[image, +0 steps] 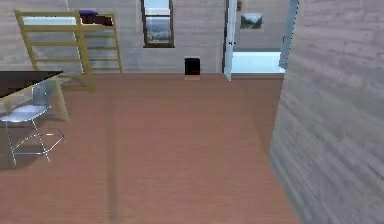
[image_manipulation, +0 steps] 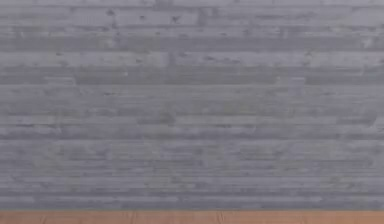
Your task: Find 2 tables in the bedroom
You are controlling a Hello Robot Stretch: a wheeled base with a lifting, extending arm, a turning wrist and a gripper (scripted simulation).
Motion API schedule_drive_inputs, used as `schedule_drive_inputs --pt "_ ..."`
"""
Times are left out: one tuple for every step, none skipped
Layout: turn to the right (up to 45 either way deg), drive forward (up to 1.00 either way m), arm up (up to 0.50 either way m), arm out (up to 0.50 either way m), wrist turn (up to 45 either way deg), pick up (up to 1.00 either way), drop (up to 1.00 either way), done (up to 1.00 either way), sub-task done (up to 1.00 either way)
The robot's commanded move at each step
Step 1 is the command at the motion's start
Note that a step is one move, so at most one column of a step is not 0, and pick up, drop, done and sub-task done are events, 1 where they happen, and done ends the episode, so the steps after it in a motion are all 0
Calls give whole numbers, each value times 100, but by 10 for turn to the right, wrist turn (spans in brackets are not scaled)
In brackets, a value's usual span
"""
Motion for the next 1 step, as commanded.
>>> schedule_drive_inputs --pt "60 0 0 0 0 0 0 0 0"
